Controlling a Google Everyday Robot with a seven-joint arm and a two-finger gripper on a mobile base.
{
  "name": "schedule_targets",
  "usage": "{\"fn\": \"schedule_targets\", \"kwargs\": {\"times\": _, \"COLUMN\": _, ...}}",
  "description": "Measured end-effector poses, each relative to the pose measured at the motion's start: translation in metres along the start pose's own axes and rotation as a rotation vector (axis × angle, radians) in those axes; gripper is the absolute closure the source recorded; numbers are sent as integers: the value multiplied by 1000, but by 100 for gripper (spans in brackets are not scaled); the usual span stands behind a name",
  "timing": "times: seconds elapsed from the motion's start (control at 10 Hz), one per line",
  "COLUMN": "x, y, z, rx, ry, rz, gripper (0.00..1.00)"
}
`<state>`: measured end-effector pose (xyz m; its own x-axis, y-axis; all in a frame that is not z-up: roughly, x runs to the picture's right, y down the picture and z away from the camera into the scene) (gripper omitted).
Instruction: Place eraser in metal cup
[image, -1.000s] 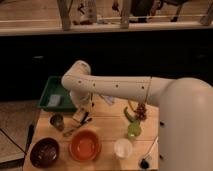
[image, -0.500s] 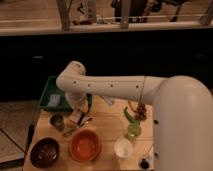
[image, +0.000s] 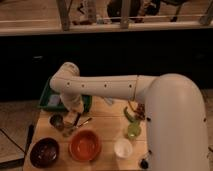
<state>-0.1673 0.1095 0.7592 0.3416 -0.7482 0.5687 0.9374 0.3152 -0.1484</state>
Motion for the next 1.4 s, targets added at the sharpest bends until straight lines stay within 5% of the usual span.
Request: {"fn": "schedule_targets", "kwargs": {"times": 1.4, "x": -15, "y": -33, "z": 18, "rx": 3, "ry": -37, "rz": -82, "gripper": 97}}
